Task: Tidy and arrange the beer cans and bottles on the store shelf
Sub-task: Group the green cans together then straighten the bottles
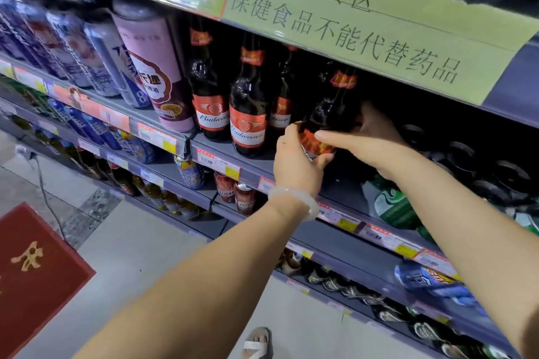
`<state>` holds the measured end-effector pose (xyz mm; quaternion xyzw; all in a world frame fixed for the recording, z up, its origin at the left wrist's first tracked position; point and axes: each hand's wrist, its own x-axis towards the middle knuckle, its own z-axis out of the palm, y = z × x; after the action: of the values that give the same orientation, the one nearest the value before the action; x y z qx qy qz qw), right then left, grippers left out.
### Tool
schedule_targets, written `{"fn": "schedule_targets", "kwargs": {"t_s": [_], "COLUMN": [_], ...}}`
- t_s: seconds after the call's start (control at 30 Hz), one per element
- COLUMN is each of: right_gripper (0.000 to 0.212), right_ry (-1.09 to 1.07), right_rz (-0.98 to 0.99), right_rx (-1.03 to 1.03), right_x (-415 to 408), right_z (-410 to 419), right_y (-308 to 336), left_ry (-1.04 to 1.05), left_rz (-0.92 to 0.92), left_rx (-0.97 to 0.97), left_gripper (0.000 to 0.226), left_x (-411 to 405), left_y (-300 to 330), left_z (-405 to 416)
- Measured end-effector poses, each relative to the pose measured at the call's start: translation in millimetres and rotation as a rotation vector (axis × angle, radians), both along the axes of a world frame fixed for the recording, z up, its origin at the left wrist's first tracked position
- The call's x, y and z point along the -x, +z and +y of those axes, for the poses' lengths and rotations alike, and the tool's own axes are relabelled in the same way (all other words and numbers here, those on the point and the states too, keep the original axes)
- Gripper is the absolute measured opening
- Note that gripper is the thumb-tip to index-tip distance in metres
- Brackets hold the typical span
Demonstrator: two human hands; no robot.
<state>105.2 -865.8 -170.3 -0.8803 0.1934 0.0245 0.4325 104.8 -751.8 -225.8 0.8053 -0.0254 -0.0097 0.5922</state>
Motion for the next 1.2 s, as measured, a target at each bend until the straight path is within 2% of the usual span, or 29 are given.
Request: {"fn": "schedule_targets", "kwargs": {"t_s": [0.1,0.23,0.3,0.37,0.4,0.47,0.53,0.6,0.87,1.2], "right_gripper": [0.118,0.103,0.102,0.102,0.103,0.103,0.101,0.095,0.088,0.085], "right_ry": [0.024,0.043,0.039,0.038,0.038,0.045,0.051,0.056,-0.009,-0.054], "right_rz": [0.013,-0.011,-0.013,-0.015,-0.022,-0.031,-0.037,-0.048,-0.096,-0.092], "right_rx": [0.054,0.104,0.114,0.113,0.107,0.09,0.074,0.051,0.035,0.04], "right_x": [3,-1,-3,-3,-4,-4,-3,-2,3,10], "right_z": [0,3,3,3,3,3,4,4,16,18], "right_y": [3,1,-1,-1,-2,-2,-2,-3,-6,-3], "left_ry": [0.005,0.009,0.102,0.265,0.349,0.443,0.383,0.272,0.202,0.064], "left_rz": [-0.005,-0.074,-0.215,-0.338,-0.34,-0.227,-0.085,-0.03,-0.085,-0.048], "left_rx": [-0.014,-0.126,-0.17,-0.083,-0.04,-0.024,-0.07,-0.086,-0.06,-0.064], "left_gripper": [0.051,0.063,0.06,0.055,0.056,0.065,0.073,0.069,0.058,0.066], "left_x": [-1,-3,2,4,0,-15,-32,-41,-37,-29], "left_y": [-3,-4,0,3,5,6,7,3,-9,-6], "left_z": [-4,4,14,30,39,54,62,63,65,54]}}
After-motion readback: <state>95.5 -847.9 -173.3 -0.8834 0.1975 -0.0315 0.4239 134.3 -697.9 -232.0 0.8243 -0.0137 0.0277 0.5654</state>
